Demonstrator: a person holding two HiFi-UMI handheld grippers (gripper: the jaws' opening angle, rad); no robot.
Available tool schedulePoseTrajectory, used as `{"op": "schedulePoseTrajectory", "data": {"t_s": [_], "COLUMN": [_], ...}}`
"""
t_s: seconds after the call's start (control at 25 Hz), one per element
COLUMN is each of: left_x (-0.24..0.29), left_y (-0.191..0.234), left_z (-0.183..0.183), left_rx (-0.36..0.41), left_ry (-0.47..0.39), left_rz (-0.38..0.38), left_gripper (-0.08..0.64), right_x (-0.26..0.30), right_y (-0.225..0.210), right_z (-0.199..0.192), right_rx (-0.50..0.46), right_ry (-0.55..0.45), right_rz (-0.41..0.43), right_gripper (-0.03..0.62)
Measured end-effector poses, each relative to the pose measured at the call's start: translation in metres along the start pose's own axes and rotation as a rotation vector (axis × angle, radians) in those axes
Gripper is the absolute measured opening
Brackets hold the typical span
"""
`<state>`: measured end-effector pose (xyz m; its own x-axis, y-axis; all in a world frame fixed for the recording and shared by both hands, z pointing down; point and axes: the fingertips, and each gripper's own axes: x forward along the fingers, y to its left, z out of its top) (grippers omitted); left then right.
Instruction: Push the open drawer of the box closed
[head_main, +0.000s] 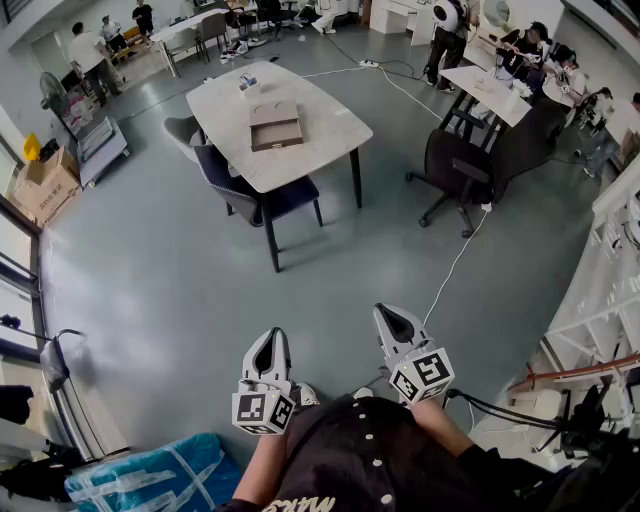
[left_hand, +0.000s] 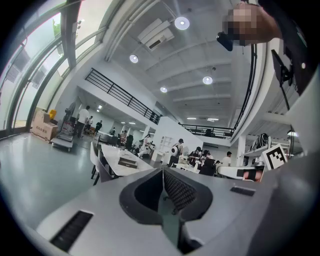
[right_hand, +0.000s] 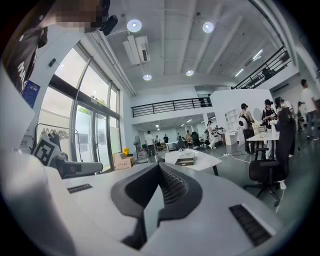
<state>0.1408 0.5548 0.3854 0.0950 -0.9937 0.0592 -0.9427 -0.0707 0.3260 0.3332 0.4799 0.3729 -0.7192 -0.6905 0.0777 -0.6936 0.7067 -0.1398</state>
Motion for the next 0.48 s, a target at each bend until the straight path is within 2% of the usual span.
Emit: {"op": "schedulePoseTrajectory", "data": {"t_s": [0.48], "left_x": [0.0000], "left_y": [0.0059], "left_z": [0.0000], "left_rx": [-0.007], "left_ry": [0.010], "left_rz": [-0.005], "left_gripper": [0.018], "right_x": [0.0057], "right_y": [0.0068], "right_z": [-0.0039], "right_rx": [-0.006], "right_ry": [0.017], "right_rz": [0.003], "right_gripper": [-0.003]}}
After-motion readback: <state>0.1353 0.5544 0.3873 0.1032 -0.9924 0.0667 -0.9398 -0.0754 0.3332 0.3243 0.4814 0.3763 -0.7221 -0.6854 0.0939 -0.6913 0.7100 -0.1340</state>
